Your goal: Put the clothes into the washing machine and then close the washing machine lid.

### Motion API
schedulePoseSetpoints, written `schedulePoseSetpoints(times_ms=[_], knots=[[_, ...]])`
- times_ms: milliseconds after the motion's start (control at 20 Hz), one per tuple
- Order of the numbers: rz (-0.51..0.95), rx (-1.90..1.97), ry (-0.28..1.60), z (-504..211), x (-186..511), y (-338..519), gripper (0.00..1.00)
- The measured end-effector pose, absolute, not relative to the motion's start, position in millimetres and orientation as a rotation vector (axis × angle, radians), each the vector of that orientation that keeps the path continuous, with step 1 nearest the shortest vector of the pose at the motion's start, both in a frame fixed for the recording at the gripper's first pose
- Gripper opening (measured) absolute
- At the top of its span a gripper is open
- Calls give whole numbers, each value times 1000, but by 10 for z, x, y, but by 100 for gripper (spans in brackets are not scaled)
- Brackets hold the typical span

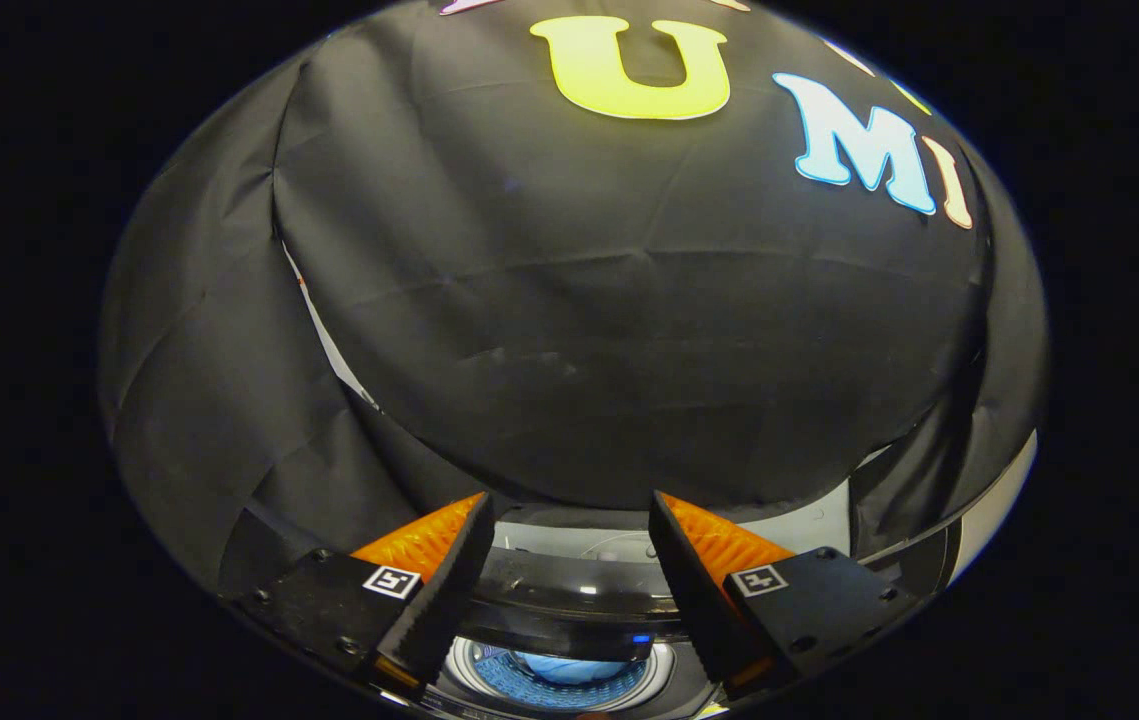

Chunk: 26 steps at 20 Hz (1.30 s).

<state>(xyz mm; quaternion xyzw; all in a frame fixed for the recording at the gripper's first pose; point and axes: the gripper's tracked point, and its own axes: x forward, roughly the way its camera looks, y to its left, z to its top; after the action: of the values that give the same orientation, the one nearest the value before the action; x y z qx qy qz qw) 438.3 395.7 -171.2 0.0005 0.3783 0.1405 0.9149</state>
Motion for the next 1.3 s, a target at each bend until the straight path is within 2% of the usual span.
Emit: schedulePoseSetpoints(times_ms=[250,1300], knots=[[297,-6,813,-1713,4324,3935,97],[313,-14,748,-1663,3736,3866,98]])
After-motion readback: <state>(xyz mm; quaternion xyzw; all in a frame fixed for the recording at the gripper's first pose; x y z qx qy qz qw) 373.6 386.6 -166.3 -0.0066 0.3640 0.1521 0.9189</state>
